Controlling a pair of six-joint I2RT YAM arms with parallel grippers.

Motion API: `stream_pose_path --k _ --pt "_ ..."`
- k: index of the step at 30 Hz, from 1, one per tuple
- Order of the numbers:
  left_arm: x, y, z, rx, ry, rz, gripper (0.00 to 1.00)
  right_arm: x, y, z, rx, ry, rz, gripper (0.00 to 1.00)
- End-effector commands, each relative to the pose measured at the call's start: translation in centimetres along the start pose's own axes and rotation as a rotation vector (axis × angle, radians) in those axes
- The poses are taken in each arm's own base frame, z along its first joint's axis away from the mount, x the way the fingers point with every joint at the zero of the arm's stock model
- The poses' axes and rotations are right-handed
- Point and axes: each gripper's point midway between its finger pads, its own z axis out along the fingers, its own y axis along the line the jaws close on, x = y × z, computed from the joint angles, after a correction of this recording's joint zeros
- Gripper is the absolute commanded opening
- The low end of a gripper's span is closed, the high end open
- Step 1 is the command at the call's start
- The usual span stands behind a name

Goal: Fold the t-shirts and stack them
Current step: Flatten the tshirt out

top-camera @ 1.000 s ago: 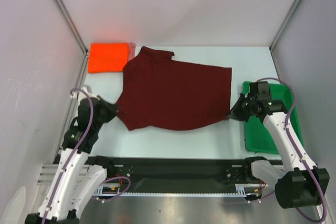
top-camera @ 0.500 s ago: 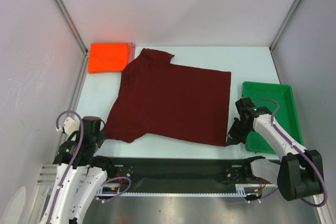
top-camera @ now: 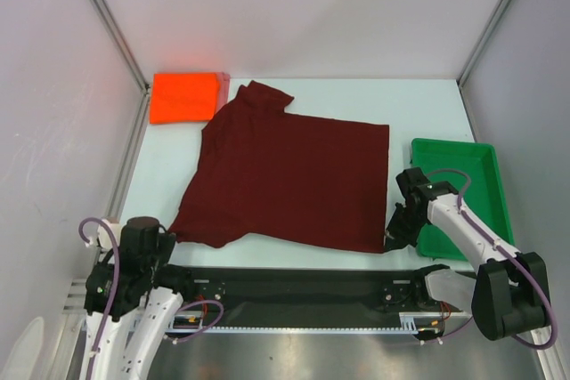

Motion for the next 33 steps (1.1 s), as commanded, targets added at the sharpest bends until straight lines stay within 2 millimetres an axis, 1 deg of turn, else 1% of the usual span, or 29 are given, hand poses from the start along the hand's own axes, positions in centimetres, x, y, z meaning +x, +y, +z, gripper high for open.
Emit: stream_pose_path --k 1,4,6,7,8,9,10,12,13,15,16,18,19,20,21,22,23,25,26,27,29,30,33 --pt "-0.2 2.2 -1.2 -0.045 -0.001 0.013 0.0 -0.2 -0.2 -0.3 0.027 0.0 -0.025 0.0" --pt "0.2 2.3 -1.0 -0.052 0.012 0.015 0.0 -0.4 0.0 -0.3 0.032 -0.002 -0.032 0.0" --pt "0.2 1.9 -0.4 -0.066 0.012 0.049 0.01 -1.1 0.5 -0.5 0.018 -0.02 -0.045 0.0" --pt "-0.1 0.6 0.1 -0.03 0.003 0.107 0.0 -1.5 0.8 -0.6 0.015 -0.027 -0.047 0.0" --pt "-0.2 -0.3 0.4 -0.013 0.001 0.131 0.0 -1.8 1.2 -0.6 0.007 -0.034 -0.057 0.0" --pt "0.1 -1.2 1.0 -0.028 0.021 0.179 0.01 -2.4 1.9 -0.9 -0.002 -0.036 -0.065 0.0" --pt "-0.1 -2.8 1.4 0.012 0.015 0.235 0.02 -2.9 2.3 -1.1 -0.008 -0.044 -0.067 0.0" --pt "-0.3 -4.0 2.0 -0.004 0.023 0.287 0.02 -4.0 3.2 -1.6 -0.019 -0.068 -0.086 0.0" --pt "-0.3 -5.6 2.7 0.002 0.031 0.351 0.02 -4.9 4.1 -2.2 -0.034 -0.089 -0.097 0.0" --pt "-0.6 -7.0 3.6 -0.008 0.033 0.417 0.02 -6.4 4.8 -2.9 -0.043 -0.116 -0.116 0.0" --pt "-0.8 -8.4 4.3 -0.018 0.035 0.465 0.03 -7.5 5.6 -3.4 -0.052 -0.128 -0.121 0.0" --pt "-0.9 -10.0 5.0 -0.007 0.039 0.516 0.03 -8.6 5.8 -3.7 -0.063 -0.125 -0.112 0.0" --pt "-1.3 -12.0 5.1 0.029 0.029 0.54 0.04 -9.1 6.1 -3.8 -0.075 -0.122 -0.125 0.0" --pt "-1.1 -12.7 6.2 0.011 0.046 0.573 0.04 -9.7 6.9 -3.9 -0.096 -0.115 -0.132 0.0" --pt "-1.1 -13.7 6.8 0.015 0.043 0.591 0.04 -10.3 7.1 -3.9 -0.097 -0.116 -0.131 0.0" --pt "-1.4 -14.8 6.9 0.025 0.037 0.59 0.04 -10.8 7.1 -3.9 -0.096 -0.117 -0.139 0.0" --pt "-0.7 -15.1 8.3 -0.005 0.064 0.612 0.04 -11.6 7.8 -4.1 -0.106 -0.12 -0.145 0.0" --pt "-0.7 -16.8 9.2 0.01 0.064 0.627 0.02 -12.5 8.3 -4.1 -0.107 -0.124 -0.146 0.0" --pt "-0.2 -16.8 10.4 -0.029 0.085 0.645 0.01 -13.4 8.8 -4.2 -0.11 -0.13 -0.149 0.0" --pt "-0.1 -17.2 10.8 -0.031 0.09 0.648 0.01 -13.9 9.1 -4.3 -0.114 -0.136 -0.148 0.0" --pt "0.1 -18.7 11.2 -0.016 0.11 0.652 0.0 -14.8 9.5 -4.4 -0.119 -0.145 -0.147 0.0" --pt "0.3 -19.4 11.8 -0.016 0.12 0.66 0.0 -15.3 9.8 -4.3 -0.119 -0.143 -0.145 0.0" --pt "0.4 -20.6 12.5 -0.005 0.123 0.662 0.01 -16.3 10.0 -4.0 -0.116 -0.142 -0.142 0.0"
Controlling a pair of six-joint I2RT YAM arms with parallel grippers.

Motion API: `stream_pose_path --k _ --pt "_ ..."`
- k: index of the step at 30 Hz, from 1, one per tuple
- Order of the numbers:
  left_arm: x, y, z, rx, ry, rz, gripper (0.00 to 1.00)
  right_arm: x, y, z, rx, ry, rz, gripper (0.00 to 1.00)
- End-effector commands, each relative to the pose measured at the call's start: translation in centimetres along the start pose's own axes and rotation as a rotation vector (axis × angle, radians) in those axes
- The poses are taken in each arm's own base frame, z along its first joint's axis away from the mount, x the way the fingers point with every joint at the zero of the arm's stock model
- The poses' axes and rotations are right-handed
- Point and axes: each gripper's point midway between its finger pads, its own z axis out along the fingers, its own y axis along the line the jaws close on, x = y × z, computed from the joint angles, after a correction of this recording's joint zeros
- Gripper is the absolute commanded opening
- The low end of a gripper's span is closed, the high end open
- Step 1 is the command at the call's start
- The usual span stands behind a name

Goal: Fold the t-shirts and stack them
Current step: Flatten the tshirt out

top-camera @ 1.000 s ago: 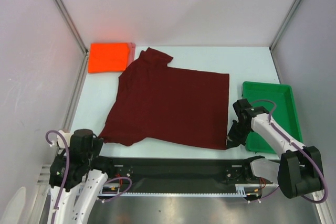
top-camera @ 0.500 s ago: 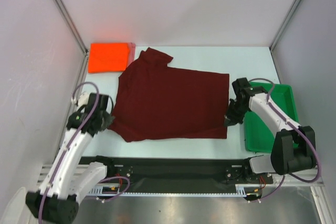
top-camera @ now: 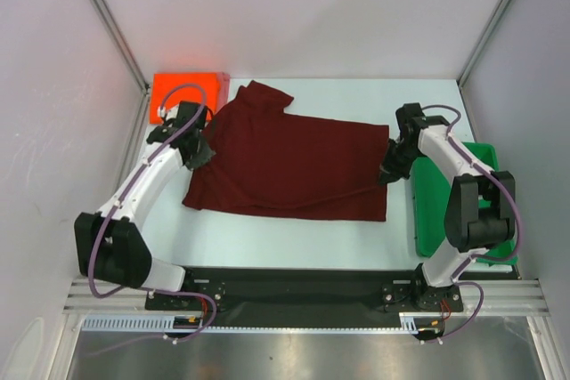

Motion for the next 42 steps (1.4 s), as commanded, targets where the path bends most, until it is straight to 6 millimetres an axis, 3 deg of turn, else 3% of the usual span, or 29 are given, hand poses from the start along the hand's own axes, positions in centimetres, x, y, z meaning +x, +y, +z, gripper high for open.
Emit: stream_pose_path --k 1,8,16,26,42 --pt "-3.0 -2.7 -0.7 0.077 -0.062 0.012 0.0 -2.1 0.6 -0.2 -0.019 -0.03 -0.02 0.0" --pt "-3.5 -3.8 0.7 0.071 -0.044 0.043 0.0 -3.0 0.3 0.3 -0.021 -0.025 -0.009 0.0" --pt "-3.5 -3.2 -0.2 0.077 -0.068 0.031 0.0 -2.2 -0.3 0.4 -0.017 -0.019 -0.009 0.0" --pt "-2.9 -3.9 -0.2 0.133 -0.05 0.055 0.01 -1.6 -1.0 0.3 -0.014 -0.017 -0.017 0.0" --pt "-4.5 -4.5 2.0 0.087 -0.039 0.077 0.0 -3.3 -1.3 1.6 -0.032 -0.013 0.003 0.0"
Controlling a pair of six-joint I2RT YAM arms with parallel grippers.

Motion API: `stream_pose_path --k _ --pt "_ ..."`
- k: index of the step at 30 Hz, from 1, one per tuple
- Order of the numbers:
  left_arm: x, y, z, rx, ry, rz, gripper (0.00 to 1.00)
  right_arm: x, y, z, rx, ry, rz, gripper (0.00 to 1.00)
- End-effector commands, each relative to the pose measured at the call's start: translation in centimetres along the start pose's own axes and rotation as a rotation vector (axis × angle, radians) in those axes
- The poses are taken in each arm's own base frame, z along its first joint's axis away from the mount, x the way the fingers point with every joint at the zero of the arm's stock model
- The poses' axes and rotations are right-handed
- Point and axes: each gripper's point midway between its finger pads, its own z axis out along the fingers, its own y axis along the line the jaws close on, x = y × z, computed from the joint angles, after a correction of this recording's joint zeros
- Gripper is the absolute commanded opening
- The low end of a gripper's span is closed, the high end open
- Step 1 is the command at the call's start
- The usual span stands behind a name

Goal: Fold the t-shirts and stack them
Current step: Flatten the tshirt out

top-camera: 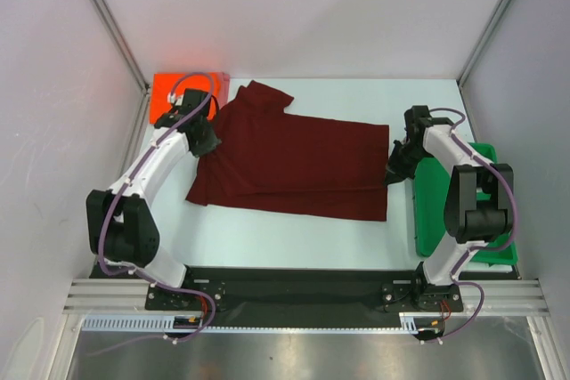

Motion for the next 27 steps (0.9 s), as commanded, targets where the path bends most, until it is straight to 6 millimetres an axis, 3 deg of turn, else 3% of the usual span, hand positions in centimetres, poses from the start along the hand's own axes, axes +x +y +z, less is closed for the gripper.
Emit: stream_pose_path --k 1,27 --pt "-2.3 -0.8 -0.2 0.019 -0.051 0.0 0.0 -1.1 0.5 -0.1 -0.021 -0.019 -0.017 0.0" --pt "-3.6 -0.1 -0.5 0.034 -0.064 -0.007 0.0 0.3 -0.4 0.4 -0.01 -0.009 0.006 0.0"
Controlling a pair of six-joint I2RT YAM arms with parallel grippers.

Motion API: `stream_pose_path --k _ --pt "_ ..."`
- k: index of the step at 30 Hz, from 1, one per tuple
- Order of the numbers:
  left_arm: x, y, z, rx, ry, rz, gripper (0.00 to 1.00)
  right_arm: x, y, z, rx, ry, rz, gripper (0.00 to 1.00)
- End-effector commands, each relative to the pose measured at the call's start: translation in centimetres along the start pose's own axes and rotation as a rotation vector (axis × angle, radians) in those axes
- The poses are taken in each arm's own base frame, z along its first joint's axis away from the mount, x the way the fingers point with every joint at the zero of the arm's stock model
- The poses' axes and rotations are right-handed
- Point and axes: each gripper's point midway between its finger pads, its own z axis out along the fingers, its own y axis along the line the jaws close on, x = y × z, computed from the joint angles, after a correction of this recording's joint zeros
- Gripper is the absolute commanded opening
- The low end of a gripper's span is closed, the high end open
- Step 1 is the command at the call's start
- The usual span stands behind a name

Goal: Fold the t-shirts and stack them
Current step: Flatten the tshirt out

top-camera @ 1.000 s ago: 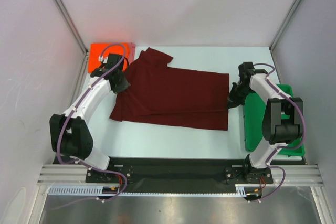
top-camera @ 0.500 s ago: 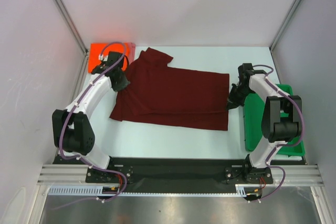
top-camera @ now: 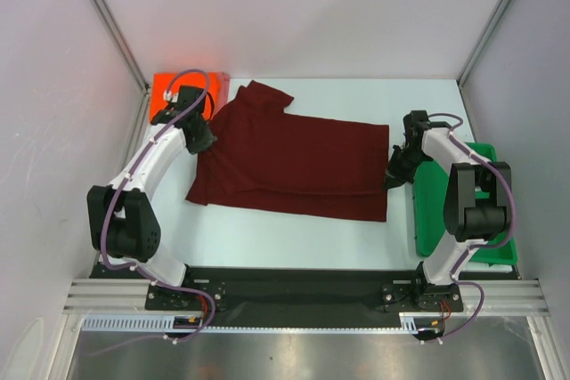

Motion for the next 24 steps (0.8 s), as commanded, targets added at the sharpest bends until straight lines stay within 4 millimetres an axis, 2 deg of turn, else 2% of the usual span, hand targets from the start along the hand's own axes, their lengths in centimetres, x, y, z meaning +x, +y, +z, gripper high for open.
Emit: stream_pose_path --k 1,9,12,15,17,20,22,23,24 --pt "-2.5 -0.7 -1.5 0.05 -0.066 -0.003 0.0 -0.5 0.3 -0.9 -0.018 -0.041 0.0 0.0" --pt "-2.9 -0.2 -2.9 0.062 -0.085 -0.016 0.0 0.5 0.7 -1.9 -0.051 -0.041 -0.011 0.0" --pt "-3.3 0.0 -4.4 0.074 -0.111 -0.035 0.0 1.6 0.9 -2.5 -0.059 -0.04 -0.027 0.0" --pt "-3.4 1.3 -6.0 0.048 -0.142 -0.068 0.0 3.5 1.3 -2.8 -0.058 -0.014 -0.057 0.0" --pt "-2.9 2.3 -7.1 0.025 -0.155 -0.108 0.0 5.5 1.7 -3.0 -0.053 0.005 -0.096 0.0" --pt "-0.3 4.9 -8.0 -0.054 -0.115 -0.17 0.0 8.5 1.7 -3.2 -0.048 0.041 -0.12 0.0" --pt "2.4 6.9 -8.7 -0.123 -0.06 -0.231 0.0 10.7 1.9 -3.2 -0.045 0.065 -0.143 0.0" --pt "4.5 8.0 -8.3 -0.156 -0.019 -0.239 0.0 11.6 1.9 -3.6 -0.05 0.058 -0.156 0.0" --pt "5.6 9.0 -9.6 -0.156 -0.024 -0.284 0.0 13.0 1.1 -3.3 -0.034 0.084 -0.159 0.0"
